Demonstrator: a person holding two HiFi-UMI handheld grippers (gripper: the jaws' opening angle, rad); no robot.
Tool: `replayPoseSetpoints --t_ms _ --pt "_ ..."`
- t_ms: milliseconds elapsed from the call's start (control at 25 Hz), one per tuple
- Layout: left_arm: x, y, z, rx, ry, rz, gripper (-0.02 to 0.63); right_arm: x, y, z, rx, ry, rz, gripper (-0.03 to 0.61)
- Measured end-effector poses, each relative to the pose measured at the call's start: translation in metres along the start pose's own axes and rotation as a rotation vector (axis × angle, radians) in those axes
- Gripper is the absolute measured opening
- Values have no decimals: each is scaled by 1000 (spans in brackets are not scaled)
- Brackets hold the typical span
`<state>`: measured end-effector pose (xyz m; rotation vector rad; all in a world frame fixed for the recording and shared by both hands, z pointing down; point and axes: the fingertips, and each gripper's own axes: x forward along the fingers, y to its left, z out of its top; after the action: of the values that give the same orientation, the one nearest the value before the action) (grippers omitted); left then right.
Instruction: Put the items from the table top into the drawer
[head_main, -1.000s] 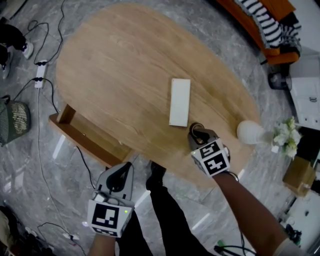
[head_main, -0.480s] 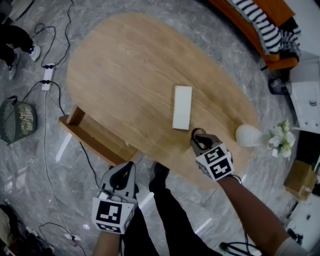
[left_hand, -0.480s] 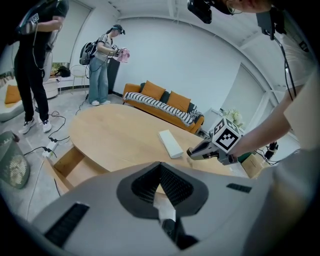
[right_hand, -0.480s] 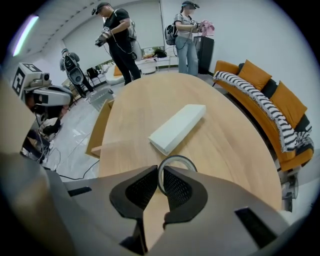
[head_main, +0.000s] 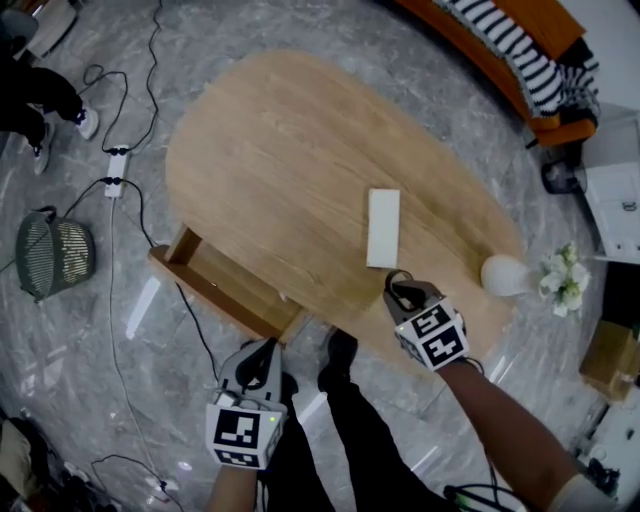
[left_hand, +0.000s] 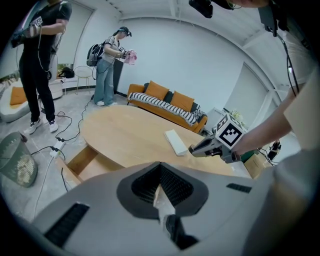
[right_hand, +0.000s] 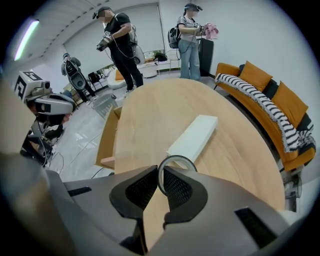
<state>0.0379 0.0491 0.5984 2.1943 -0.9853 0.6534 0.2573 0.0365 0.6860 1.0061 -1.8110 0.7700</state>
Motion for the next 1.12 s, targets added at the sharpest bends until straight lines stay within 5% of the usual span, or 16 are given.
replayPoseSetpoints --t_ms 1120 --pt "-82 106 -31 -100 -41 131 0 61 170 78 -195 -3 176 60"
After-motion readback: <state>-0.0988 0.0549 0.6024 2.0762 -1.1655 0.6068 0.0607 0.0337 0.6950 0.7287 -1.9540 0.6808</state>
